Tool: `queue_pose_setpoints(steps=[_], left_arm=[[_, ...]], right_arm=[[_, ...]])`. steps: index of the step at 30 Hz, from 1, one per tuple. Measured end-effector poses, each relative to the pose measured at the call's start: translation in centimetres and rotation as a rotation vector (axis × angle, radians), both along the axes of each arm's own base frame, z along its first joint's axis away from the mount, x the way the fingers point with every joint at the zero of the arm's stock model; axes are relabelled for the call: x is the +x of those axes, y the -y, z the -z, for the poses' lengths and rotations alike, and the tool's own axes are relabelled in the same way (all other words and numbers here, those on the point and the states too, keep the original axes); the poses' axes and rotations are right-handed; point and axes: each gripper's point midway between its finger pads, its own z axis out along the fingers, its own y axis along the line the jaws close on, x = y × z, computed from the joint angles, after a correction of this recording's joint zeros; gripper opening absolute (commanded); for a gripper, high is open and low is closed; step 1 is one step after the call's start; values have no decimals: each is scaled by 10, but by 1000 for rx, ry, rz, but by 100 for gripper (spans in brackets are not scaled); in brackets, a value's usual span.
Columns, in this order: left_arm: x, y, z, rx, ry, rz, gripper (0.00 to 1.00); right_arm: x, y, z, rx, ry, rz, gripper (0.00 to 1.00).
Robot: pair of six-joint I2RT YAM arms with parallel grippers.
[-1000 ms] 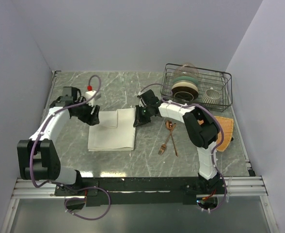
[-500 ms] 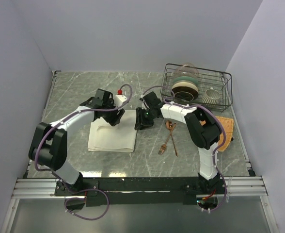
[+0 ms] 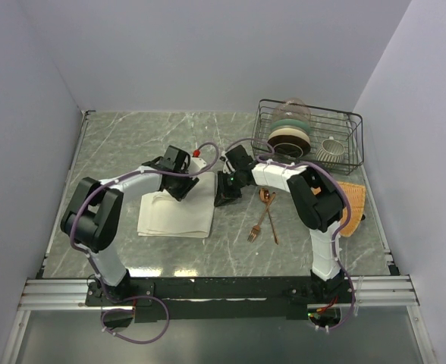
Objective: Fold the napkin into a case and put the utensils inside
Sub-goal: Smooth out the square-folded napkin at the center of the board.
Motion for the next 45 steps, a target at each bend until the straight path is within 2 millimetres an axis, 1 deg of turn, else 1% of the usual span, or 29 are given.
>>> queue_pose_setpoints(steps=[1,2,5,8,10,12,13,15,16,17,19,21,22,24,25,27,30,33,36,45], left_arm=[[0,-2,1,13,-2,-6,38],[1,-4,1,23,-2,-12,36],[9,-11,-8,36,10,-38,36],[27,-22,-25,29,38,-83,40],[45,-37,-36,12,54,-136,48],[64,-59,-44,-6,64,-205,53],[72,-69,-47,-17,64,-237,54],[83,-91,-49,-46,50,-303,55],[86,-99,-49,-75,33,-331,55],[85,-105,-49,-100,18,-349,55],[80,-116,-50,-174,-27,-389,54],[74,-118,-53,-257,-68,-416,52],[68,-116,-54,-294,-89,-425,52],[51,-107,-57,-367,-143,-437,50],[42,-102,-58,-395,-166,-438,50],[24,-89,-56,-449,-231,-442,49],[0,-78,-44,-496,-334,-476,47],[-15,-80,-33,-498,-399,-526,44],[-16,-85,-31,-496,-408,-557,42],[-15,-100,-23,-473,-407,-620,42]], right_arm=[[-1,0,1,1,-5,-2,2],[-1,0,3,0,-11,-3,0],[-3,-1,4,5,-20,-5,0],[-3,-1,4,5,-20,-6,0],[-2,-1,4,5,-19,-7,0],[-2,-1,4,5,-19,-8,0],[-3,-1,4,4,-19,-8,0],[-2,-1,4,4,-18,-9,4],[-2,-1,4,3,-17,-11,10],[-3,-1,4,3,-18,-11,12],[-2,-1,4,4,-18,-12,18],[-3,-2,3,8,-18,-16,21],[-3,-2,3,10,-18,-17,27],[-2,-3,1,12,-18,-19,30],[-2,-3,0,11,-16,-21,34],[-2,-3,0,11,-18,-23,39],[-2,-4,-2,16,-17,-32,41],[-3,-4,-3,16,-17,-37,41],[-3,-4,-3,16,-16,-39,41],[-3,-4,-3,16,-16,-39,41]])
